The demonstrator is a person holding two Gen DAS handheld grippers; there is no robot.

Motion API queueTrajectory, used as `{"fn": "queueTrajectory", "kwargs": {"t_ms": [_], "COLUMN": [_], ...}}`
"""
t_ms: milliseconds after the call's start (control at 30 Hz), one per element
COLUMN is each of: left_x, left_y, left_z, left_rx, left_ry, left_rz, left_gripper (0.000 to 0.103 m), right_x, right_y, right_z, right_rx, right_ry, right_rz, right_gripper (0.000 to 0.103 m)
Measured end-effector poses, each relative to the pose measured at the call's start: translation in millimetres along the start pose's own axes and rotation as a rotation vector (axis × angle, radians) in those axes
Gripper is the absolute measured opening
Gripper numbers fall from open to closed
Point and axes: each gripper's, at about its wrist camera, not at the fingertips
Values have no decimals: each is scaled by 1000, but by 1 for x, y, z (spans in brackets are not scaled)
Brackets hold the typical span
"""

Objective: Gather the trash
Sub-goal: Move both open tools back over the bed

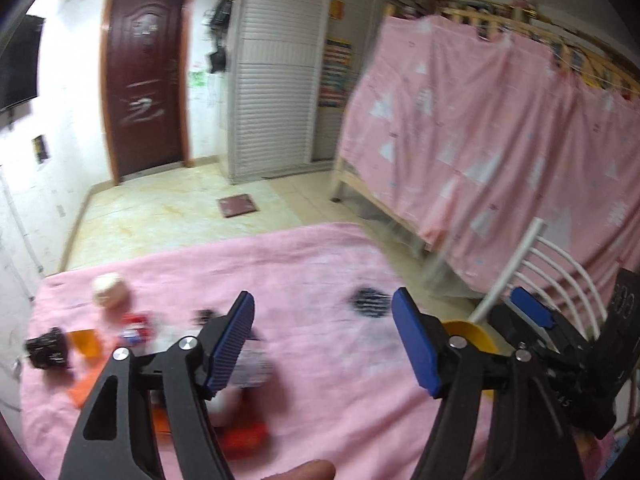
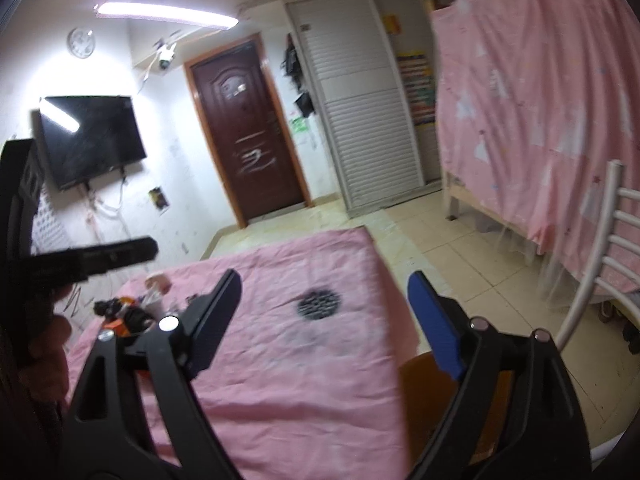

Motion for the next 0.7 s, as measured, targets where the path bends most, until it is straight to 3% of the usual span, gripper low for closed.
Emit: {"fn": "queueTrajectory", "kwargs": {"t_ms": [233, 400, 700], "left_x": [-84, -147, -235], "left_y": [16, 32, 65], "left_z": [-20, -24, -6], "left_rx": [-7, -38, -138], "left_ry": [-163, -281, -403], "left_rz": [-74, -139, -267], "left_gripper": [77, 79, 79], "right_x": [-41, -71, -110], "right_y": [13, 26, 46], "right_z": [28, 51, 71], "right_rx": [-69, -141, -234], "right_ry": [-64, -100, -188], "right_rz": [-41, -97, -141], "right_gripper": [82, 82, 82]}}
Point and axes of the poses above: each gripper's, at about its wrist camera, not at the fingertips, and z roughly the way its jaws point, x to its right, y to its underside, and after that the axes turned 11 degrees about z, right-handed
